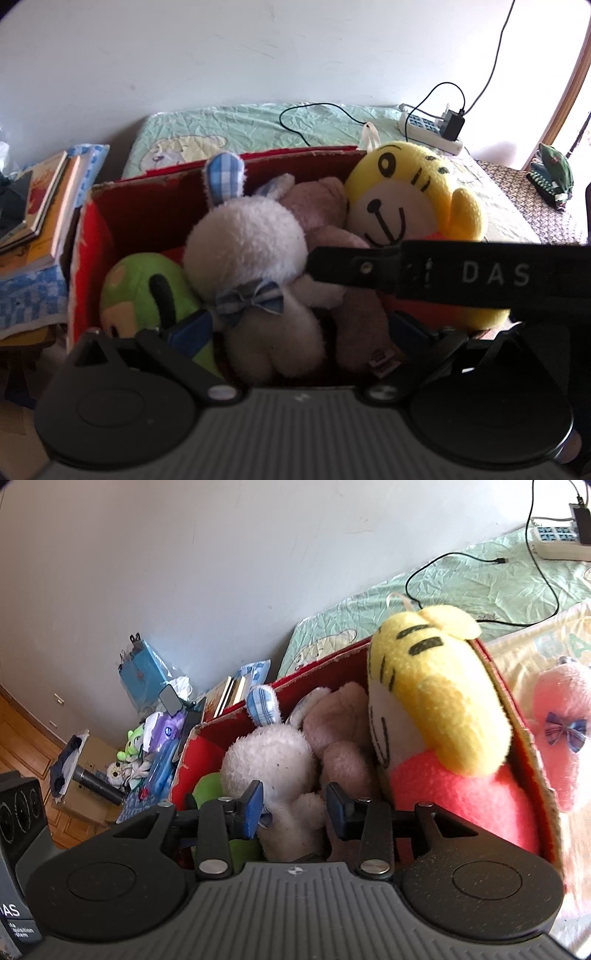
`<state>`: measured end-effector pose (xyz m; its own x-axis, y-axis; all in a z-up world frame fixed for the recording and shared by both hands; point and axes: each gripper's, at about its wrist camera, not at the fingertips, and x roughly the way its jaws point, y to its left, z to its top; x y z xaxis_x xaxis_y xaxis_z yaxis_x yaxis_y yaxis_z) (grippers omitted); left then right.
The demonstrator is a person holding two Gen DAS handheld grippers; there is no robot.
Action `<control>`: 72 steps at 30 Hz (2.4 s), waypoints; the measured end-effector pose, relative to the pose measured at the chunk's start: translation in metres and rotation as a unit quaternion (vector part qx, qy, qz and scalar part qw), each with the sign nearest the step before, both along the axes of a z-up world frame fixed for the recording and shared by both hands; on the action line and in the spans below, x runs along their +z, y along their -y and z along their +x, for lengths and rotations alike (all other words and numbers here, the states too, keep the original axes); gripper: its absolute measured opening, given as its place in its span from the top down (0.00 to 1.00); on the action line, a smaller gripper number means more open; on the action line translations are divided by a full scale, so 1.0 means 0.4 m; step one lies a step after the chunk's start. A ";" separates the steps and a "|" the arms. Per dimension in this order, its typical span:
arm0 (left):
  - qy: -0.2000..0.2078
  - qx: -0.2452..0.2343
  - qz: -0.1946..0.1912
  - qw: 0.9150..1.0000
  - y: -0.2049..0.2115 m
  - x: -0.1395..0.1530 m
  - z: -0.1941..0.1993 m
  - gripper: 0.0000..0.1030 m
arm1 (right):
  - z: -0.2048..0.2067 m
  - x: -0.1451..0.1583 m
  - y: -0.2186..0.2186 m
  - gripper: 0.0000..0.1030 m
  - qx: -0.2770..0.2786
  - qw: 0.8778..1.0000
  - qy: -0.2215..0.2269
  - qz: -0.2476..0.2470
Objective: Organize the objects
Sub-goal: 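Lower the white bunny into the red box and open the right gripper, then move the right gripper toward the pink bunny plush beside the box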
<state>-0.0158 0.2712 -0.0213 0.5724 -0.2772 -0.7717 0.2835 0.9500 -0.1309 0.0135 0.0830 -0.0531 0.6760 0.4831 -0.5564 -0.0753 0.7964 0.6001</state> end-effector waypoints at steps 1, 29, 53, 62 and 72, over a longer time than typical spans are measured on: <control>0.002 0.004 0.005 1.000 0.002 0.002 -0.004 0.02 | -0.004 0.001 0.002 0.59 -0.002 1.000 0.002 0.000; 0.034 0.059 0.048 0.996 0.070 0.051 -0.079 0.02 | -0.120 0.032 0.037 0.51 -0.028 0.998 0.051 -0.005; 0.006 0.112 0.067 0.991 0.176 0.063 -0.158 0.02 | -0.182 0.032 0.142 0.51 0.057 0.994 0.060 0.065; -0.016 0.097 0.082 0.992 0.248 0.021 -0.185 0.02 | -0.199 -0.003 0.185 0.51 0.081 0.993 0.033 0.083; -0.042 0.079 0.091 0.992 0.326 -0.023 -0.185 0.02 | -0.217 -0.041 0.246 0.51 0.074 0.993 0.002 0.096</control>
<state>-0.0899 0.1408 -0.0305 0.5285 -0.0414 -0.8479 0.1254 0.9917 0.0297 -0.0731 -0.0154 -0.0696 0.5918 0.6744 -0.4415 -0.1863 0.6474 0.7391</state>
